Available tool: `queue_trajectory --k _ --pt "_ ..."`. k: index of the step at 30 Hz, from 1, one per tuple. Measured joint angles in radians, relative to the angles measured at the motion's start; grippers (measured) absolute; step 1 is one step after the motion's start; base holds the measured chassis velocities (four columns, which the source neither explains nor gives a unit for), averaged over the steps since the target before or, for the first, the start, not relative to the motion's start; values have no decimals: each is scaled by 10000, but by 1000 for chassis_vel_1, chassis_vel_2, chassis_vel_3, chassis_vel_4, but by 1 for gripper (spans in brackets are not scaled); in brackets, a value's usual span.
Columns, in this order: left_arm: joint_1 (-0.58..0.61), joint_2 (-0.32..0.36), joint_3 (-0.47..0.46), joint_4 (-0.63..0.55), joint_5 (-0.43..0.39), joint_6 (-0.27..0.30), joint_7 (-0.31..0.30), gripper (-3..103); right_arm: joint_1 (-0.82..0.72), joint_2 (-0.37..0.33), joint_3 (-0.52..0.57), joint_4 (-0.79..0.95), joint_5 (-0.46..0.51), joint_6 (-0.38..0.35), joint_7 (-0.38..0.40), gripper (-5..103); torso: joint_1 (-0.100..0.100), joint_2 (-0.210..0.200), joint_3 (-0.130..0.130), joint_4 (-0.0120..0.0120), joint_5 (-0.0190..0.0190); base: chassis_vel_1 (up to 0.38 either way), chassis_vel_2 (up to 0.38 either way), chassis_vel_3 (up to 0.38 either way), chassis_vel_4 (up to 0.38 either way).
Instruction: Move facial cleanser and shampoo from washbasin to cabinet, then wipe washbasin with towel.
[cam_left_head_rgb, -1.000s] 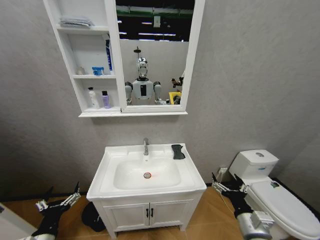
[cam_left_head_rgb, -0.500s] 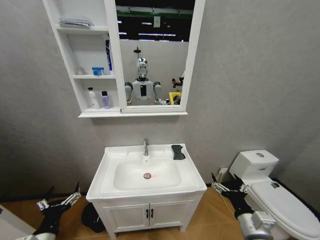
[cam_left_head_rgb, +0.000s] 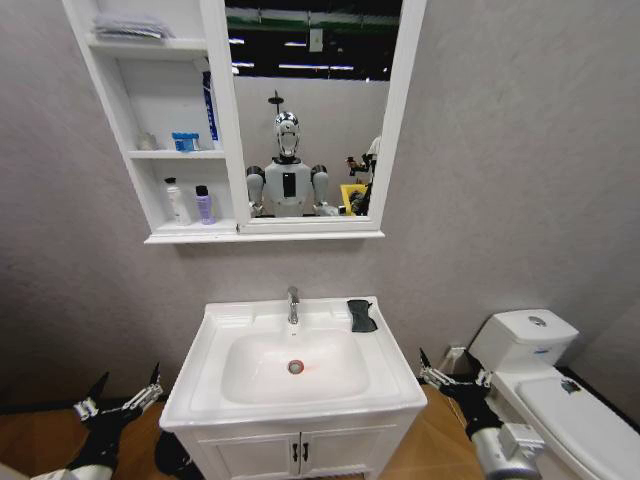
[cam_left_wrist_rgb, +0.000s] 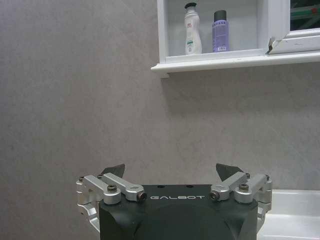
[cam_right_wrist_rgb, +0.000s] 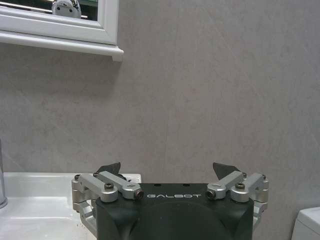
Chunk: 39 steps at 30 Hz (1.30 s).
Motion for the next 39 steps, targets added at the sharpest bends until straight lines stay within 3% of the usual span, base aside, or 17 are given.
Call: queue_trajectory --k 10,13,17,19,23,28,32,39 --pt "1 2 4 3 -1 3 -3 100 1964 -1638 1 -1980 1538 -133 522 100 -11 5 -3 -2 2 27 -27 -23 19" --pt "0 2 3 4 -2 3 -5 100 3925 -3147 -1075 -3981 2463 -467 468 100 -4 2 0 1 3 0 0 0 0" --pt "1 3 1 4 -1 3 -7 100 5268 -3668 -2037 -5466 2702 -255 323 100 -2 2 0 6 0 0 0 0 0" --pt "0 2 5 4 -3 4 -3 100 6589 -3892 -3118 -7183 2948 -248 110 100 -3 1 1 3 2 0 0 0 0" --pt "0 3 5 5 -2 4 -4 100 8018 -3761 -4206 -8764 2969 -159 -76 100 -3 1 1 -2 2 0 0 0 0" --pt "0 3 5 4 -2 4 -2 100 9951 -2740 -5780 -11018 2724 93 -202 100 -1 1 1 7 0 0 0 0 0" --pt "0 3 4 4 -3 4 -4 100 10581 -1899 -6371 -12075 2645 65 -72 100 -3 1 0 5 -3 0 0 0 0" --pt "0 3 4 4 -2 2 -3 100 10876 -1575 -6441 -12797 2251 173 -34 100 -6 2 -1 2 -2 0 0 0 0"
